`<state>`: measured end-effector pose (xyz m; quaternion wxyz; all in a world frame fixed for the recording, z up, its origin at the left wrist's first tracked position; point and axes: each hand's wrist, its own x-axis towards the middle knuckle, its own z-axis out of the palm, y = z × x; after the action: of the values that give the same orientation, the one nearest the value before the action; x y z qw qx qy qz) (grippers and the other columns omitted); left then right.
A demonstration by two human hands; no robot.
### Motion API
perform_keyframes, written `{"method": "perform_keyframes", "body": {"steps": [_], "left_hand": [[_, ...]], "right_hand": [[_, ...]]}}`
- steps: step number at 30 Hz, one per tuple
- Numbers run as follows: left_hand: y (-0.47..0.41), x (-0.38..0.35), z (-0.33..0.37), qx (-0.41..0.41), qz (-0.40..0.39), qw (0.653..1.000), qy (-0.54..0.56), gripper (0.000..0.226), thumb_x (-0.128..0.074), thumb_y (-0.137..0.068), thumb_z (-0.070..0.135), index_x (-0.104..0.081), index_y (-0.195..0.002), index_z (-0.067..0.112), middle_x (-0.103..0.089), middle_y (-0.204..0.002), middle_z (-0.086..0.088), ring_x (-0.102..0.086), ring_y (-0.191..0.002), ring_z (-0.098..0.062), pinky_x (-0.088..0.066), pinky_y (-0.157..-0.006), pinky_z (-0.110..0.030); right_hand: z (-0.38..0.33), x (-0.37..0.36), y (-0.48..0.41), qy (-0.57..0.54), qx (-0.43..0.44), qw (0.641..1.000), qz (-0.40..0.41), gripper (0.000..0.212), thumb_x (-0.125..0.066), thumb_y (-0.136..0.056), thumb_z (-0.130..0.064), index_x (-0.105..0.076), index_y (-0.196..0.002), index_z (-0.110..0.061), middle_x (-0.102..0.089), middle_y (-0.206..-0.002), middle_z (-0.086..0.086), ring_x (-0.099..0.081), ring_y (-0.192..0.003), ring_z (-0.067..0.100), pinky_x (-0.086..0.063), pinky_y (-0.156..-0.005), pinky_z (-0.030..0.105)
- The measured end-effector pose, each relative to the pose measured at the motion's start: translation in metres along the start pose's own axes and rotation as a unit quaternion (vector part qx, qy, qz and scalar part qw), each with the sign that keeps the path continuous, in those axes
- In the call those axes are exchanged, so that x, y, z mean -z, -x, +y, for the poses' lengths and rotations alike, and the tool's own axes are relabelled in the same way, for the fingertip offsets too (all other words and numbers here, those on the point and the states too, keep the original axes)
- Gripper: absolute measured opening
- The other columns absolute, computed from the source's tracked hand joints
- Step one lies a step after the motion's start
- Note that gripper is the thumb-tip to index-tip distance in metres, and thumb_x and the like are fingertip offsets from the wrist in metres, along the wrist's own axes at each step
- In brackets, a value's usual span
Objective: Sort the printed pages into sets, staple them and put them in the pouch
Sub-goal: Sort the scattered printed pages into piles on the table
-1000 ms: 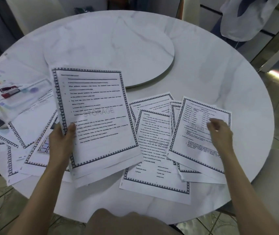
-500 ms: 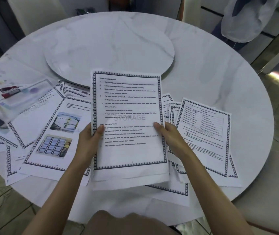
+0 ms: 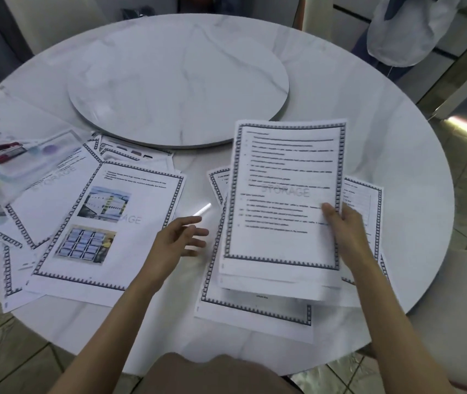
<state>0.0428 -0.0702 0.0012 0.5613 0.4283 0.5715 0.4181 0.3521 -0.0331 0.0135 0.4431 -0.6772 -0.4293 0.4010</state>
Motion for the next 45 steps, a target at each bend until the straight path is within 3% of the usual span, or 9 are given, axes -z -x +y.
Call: {"method": "perform_keyframes", "body": {"steps": [6,10,14,20,23,27,29,34,45], "left_hand": [[-0.011,-0.009,-0.019,-0.026,0.019,0.961,-0.274,0.025,-0.054,-0.093,0.019,-0.060,-0.117,0.015,-0.062,-0.109,0.004,-0.057,-0.094,-0.010,-0.042,-0.079,-0.008],[-0.023,-0.023,-0.028,-0.032,-0.004,0.927,-0.373,0.036,-0.055,-0.091,0.021,-0.055,-0.125,0.012,-0.054,-0.121,-0.010,-0.054,-0.107,-0.027,-0.044,-0.093,-0.033],[-0.030,-0.038,-0.024,0.005,0.014,0.931,-0.365,0.044,-0.059,-0.088,0.020,-0.049,-0.130,0.010,-0.047,-0.123,-0.013,-0.052,-0.110,-0.026,-0.041,-0.089,-0.030],[-0.035,-0.051,-0.019,0.023,0.076,0.947,-0.311,0.047,-0.065,-0.084,0.021,-0.047,-0.125,0.005,-0.058,-0.109,-0.008,-0.057,-0.098,-0.023,-0.044,-0.081,-0.030],[-0.035,-0.058,-0.016,0.035,0.090,0.954,-0.283,0.043,-0.064,-0.085,0.019,-0.048,-0.123,0.005,-0.058,-0.094,-0.002,-0.055,-0.088,-0.017,-0.039,-0.076,-0.026],[-0.035,-0.064,-0.015,0.016,0.075,0.952,-0.295,0.009,-0.060,-0.087,0.014,-0.062,-0.092,0.007,-0.055,-0.071,0.003,-0.051,-0.065,-0.010,-0.035,-0.056,-0.016],[-0.034,-0.064,-0.015,-0.010,0.075,0.955,-0.288,0.008,-0.057,-0.089,0.012,-0.059,-0.085,0.005,-0.055,-0.072,-0.001,-0.048,-0.064,-0.012,-0.035,-0.055,-0.015],[-0.029,-0.043,-0.004,-0.044,0.140,0.954,-0.260,0.016,-0.050,-0.095,0.014,-0.057,-0.105,0.004,-0.057,-0.088,-0.001,-0.050,-0.074,-0.013,-0.036,-0.053,-0.007],[-0.026,0.050,-0.010,0.016,0.269,0.927,-0.262,0.029,-0.049,-0.095,0.016,-0.055,-0.116,-0.003,-0.062,-0.110,-0.028,-0.055,-0.105,-0.039,-0.040,-0.084,-0.038]], "right_hand": [[0.023,0.059,-0.006,0.004,-0.012,0.996,0.092,0.026,-0.051,-0.094,-0.023,-0.058,-0.115,-0.010,-0.063,-0.112,0.009,-0.060,-0.093,0.021,-0.052,-0.078,0.024],[0.043,0.077,0.003,0.006,-0.027,0.993,0.114,0.032,-0.049,-0.096,-0.022,-0.054,-0.123,-0.008,-0.059,-0.114,0.005,-0.058,-0.102,0.022,-0.051,-0.082,0.026],[0.060,0.078,0.010,0.012,-0.056,0.992,0.116,0.016,-0.050,-0.095,-0.022,-0.056,-0.108,-0.014,-0.061,-0.107,0.009,-0.060,-0.083,0.016,-0.054,-0.067,0.021],[0.078,0.073,0.013,-0.022,-0.098,0.988,0.117,0.025,-0.052,-0.094,-0.021,-0.057,-0.115,-0.008,-0.062,-0.108,0.009,-0.061,-0.089,0.021,-0.053,-0.063,0.014],[0.081,0.072,0.012,-0.027,-0.103,0.987,0.121,0.020,-0.052,-0.094,-0.022,-0.058,-0.111,-0.013,-0.064,-0.103,0.005,-0.061,-0.096,0.026,-0.055,-0.072,0.022],[0.079,0.070,0.011,-0.020,-0.109,0.986,0.126,0.025,-0.051,-0.095,-0.021,-0.057,-0.115,-0.009,-0.062,-0.106,0.007,-0.060,-0.101,0.028,-0.051,-0.090,0.039],[0.078,0.070,0.011,-0.022,-0.113,0.985,0.127,0.026,-0.051,-0.095,-0.021,-0.057,-0.115,-0.007,-0.061,-0.109,0.011,-0.059,-0.100,0.028,-0.048,-0.092,0.041],[0.075,0.074,0.011,-0.026,-0.114,0.984,0.131,0.030,-0.050,-0.095,-0.022,-0.056,-0.118,-0.003,-0.060,-0.109,0.010,-0.059,-0.092,0.024,-0.050,-0.081,0.034],[0.070,0.095,0.002,-0.034,-0.115,0.979,0.168,0.038,-0.047,-0.096,-0.022,-0.049,-0.128,0.000,-0.055,-0.123,0.017,-0.052,-0.100,0.022,-0.040,-0.089,0.031]]}}
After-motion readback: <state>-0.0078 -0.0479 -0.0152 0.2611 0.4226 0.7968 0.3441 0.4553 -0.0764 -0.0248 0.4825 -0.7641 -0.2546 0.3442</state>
